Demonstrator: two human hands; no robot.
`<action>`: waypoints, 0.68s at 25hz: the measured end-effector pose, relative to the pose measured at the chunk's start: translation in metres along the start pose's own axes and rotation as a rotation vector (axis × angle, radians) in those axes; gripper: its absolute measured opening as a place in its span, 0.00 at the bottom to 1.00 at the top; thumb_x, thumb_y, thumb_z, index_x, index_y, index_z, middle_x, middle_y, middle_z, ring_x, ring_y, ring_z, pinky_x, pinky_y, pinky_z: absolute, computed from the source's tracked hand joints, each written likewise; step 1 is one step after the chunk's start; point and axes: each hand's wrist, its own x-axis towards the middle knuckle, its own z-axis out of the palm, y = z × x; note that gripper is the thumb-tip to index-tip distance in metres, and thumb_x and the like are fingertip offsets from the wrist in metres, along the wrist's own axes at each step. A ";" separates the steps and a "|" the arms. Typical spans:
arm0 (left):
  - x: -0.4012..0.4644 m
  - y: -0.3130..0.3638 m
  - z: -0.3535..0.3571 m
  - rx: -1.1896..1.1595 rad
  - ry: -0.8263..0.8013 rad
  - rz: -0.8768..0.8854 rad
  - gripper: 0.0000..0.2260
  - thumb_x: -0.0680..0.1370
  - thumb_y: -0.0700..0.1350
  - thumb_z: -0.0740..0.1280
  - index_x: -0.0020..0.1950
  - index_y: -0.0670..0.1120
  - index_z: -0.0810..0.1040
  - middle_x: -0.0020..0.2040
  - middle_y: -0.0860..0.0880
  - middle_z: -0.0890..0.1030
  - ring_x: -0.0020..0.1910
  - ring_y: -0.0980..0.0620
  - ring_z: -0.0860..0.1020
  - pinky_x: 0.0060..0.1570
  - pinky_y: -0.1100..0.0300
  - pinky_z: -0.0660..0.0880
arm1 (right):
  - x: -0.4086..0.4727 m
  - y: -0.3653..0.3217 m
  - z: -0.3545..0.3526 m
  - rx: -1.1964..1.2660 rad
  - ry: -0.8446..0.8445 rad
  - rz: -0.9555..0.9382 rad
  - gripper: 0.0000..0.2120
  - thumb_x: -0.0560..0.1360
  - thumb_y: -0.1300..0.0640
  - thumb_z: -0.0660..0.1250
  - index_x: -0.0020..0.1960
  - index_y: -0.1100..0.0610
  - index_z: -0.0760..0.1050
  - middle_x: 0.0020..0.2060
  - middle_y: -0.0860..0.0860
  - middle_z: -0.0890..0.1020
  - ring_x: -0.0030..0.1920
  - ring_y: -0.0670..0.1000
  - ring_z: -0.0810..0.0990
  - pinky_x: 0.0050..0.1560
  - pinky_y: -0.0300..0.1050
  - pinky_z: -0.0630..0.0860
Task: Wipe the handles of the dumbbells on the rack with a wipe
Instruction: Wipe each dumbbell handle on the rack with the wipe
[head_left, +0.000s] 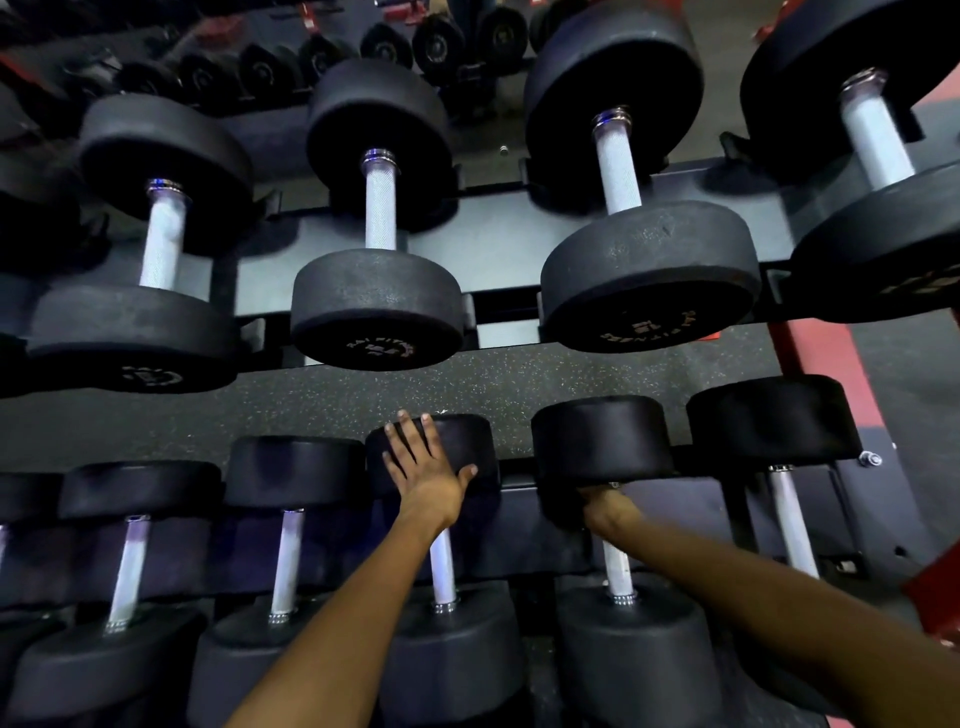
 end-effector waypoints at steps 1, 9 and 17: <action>0.000 0.000 0.000 0.001 0.002 0.003 0.44 0.79 0.62 0.58 0.77 0.41 0.33 0.75 0.37 0.29 0.74 0.35 0.30 0.72 0.39 0.38 | -0.004 0.005 -0.004 0.064 -0.122 -0.089 0.18 0.57 0.29 0.61 0.23 0.41 0.76 0.20 0.31 0.72 0.26 0.31 0.73 0.36 0.24 0.63; 0.001 -0.001 0.002 0.015 0.020 -0.008 0.44 0.79 0.63 0.58 0.77 0.41 0.33 0.76 0.37 0.31 0.74 0.35 0.31 0.73 0.39 0.39 | -0.022 0.002 -0.048 -0.400 -0.019 -0.591 0.02 0.64 0.57 0.72 0.34 0.54 0.82 0.34 0.45 0.82 0.38 0.46 0.82 0.49 0.37 0.73; 0.001 -0.001 0.004 0.019 0.044 -0.007 0.44 0.78 0.63 0.59 0.77 0.40 0.35 0.76 0.37 0.32 0.75 0.35 0.33 0.73 0.39 0.41 | -0.087 0.000 -0.060 0.292 0.311 0.316 0.14 0.76 0.59 0.59 0.51 0.60 0.82 0.46 0.57 0.84 0.47 0.56 0.83 0.47 0.42 0.71</action>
